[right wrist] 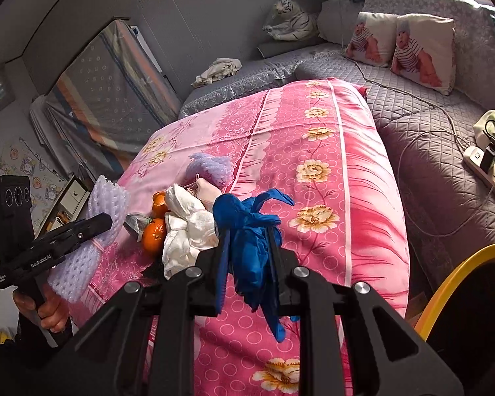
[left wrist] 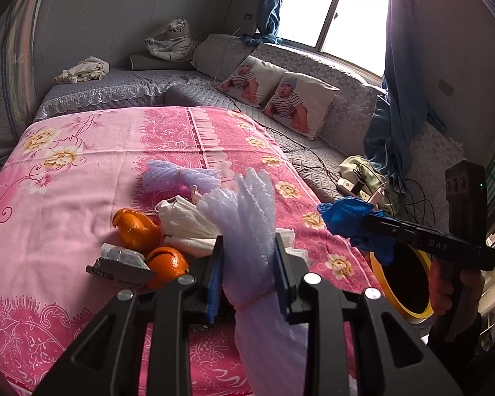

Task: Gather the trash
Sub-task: 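Carry the blue glove and white foam net over the bin with both tools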

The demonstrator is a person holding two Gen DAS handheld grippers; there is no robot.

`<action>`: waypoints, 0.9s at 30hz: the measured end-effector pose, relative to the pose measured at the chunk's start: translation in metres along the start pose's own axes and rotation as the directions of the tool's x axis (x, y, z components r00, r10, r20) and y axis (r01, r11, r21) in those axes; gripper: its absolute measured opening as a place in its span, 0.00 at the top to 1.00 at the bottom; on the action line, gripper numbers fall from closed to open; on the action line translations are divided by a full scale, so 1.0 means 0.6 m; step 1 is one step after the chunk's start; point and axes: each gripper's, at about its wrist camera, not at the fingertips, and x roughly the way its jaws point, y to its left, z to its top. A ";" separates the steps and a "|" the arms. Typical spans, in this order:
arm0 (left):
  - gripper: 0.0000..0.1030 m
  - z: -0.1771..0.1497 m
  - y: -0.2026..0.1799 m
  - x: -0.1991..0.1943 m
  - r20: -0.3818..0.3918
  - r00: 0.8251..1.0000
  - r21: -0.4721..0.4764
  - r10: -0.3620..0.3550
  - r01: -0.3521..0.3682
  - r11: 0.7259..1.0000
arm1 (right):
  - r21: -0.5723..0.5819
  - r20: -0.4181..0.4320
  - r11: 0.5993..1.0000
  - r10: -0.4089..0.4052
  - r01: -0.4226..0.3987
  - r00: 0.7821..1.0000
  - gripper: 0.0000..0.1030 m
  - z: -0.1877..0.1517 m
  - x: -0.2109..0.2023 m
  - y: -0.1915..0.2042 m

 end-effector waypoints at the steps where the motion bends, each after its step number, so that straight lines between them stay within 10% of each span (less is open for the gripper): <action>1: 0.75 0.000 -0.006 0.002 -0.003 1.000 0.005 -0.006 0.006 1.000 | 0.010 0.008 1.000 -0.003 0.003 1.000 0.82 -0.001 -0.006 -0.006; 27: 0.75 0.012 -0.208 0.089 -0.121 0.975 0.194 -0.185 0.206 0.959 | 0.181 0.104 0.950 -0.274 0.253 0.956 0.82 -0.024 -0.152 -0.152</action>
